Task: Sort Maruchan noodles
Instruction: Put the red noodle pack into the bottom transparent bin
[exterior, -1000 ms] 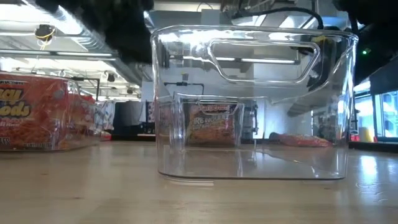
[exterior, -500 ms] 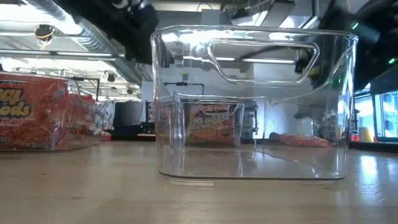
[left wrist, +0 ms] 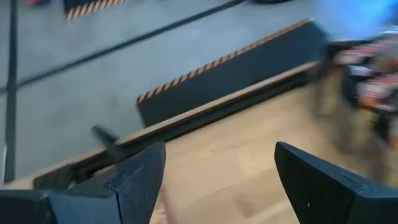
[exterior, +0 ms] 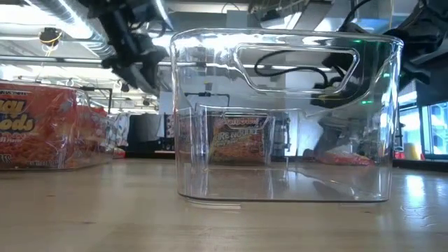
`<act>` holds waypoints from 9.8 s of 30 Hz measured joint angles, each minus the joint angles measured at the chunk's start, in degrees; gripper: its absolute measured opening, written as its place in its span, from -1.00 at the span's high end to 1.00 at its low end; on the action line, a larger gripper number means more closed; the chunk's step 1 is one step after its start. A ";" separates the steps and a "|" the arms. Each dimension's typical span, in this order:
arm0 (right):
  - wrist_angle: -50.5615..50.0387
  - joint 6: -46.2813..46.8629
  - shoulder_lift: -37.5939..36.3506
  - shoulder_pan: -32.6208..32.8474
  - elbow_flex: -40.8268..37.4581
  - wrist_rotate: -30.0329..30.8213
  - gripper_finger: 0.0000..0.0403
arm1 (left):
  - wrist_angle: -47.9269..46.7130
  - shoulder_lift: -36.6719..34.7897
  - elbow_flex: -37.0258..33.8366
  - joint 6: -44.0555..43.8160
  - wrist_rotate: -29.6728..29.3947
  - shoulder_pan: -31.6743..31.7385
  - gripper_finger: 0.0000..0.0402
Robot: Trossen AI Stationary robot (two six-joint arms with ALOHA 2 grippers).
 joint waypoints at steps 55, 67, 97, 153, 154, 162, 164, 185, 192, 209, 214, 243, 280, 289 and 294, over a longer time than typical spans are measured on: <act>5.19 -3.11 0.07 -4.03 0.00 -11.59 1.00 | -25.74 36.34 21.25 24.29 18.83 5.38 -0.45; 5.38 -3.01 0.36 -4.03 0.00 -11.59 1.00 | -24.98 35.53 21.20 19.80 21.97 19.16 -0.45; 10.37 -4.49 5.22 -4.01 0.00 -14.16 1.00 | -23.16 46.24 16.56 22.63 45.66 23.99 -0.19; -10.20 9.10 -15.43 17.07 0.00 -6.81 1.00 | -5.21 15.69 21.59 4.39 7.60 -43.85 1.00; -10.54 9.69 -16.30 18.18 0.00 -6.21 1.00 | -5.66 16.98 22.94 4.21 6.64 -45.08 1.00; -13.80 12.45 -17.38 21.61 0.00 -2.40 1.00 | -11.06 31.73 37.26 4.42 3.18 -50.31 1.00; -14.06 12.37 -17.25 21.51 0.00 -3.17 1.00 | -12.09 35.34 39.98 4.65 2.77 -50.48 1.00; -14.86 12.55 -17.14 21.47 0.00 -4.03 1.00 | -13.07 52.40 42.74 3.26 1.80 -48.78 0.93; -14.59 12.56 -17.14 21.47 0.00 -4.05 1.00 | -12.52 52.45 42.79 2.68 2.10 -48.65 0.63; -26.58 9.37 -20.48 24.36 10.20 -18.80 1.00 | -9.67 43.88 42.66 3.32 -2.94 -57.49 0.43; -29.97 15.21 -21.38 32.81 14.27 -30.93 1.00 | -2.87 43.86 40.19 4.21 -5.12 -62.91 0.43; -25.24 51.09 1.18 57.82 14.34 -38.80 1.00 | 37.70 43.88 24.39 3.27 -7.34 -71.93 0.43; -32.34 47.99 -38.18 34.21 -8.41 -26.10 0.32 | 45.46 43.90 24.41 2.77 -5.80 -70.80 0.43; -31.66 46.34 -38.16 34.20 -8.41 -26.10 -0.68 | 48.32 43.97 24.45 1.07 0.32 -66.12 0.43; -28.03 45.10 -38.16 34.20 -9.66 -27.18 -0.80 | 48.26 45.66 25.78 0.77 1.47 -64.13 0.43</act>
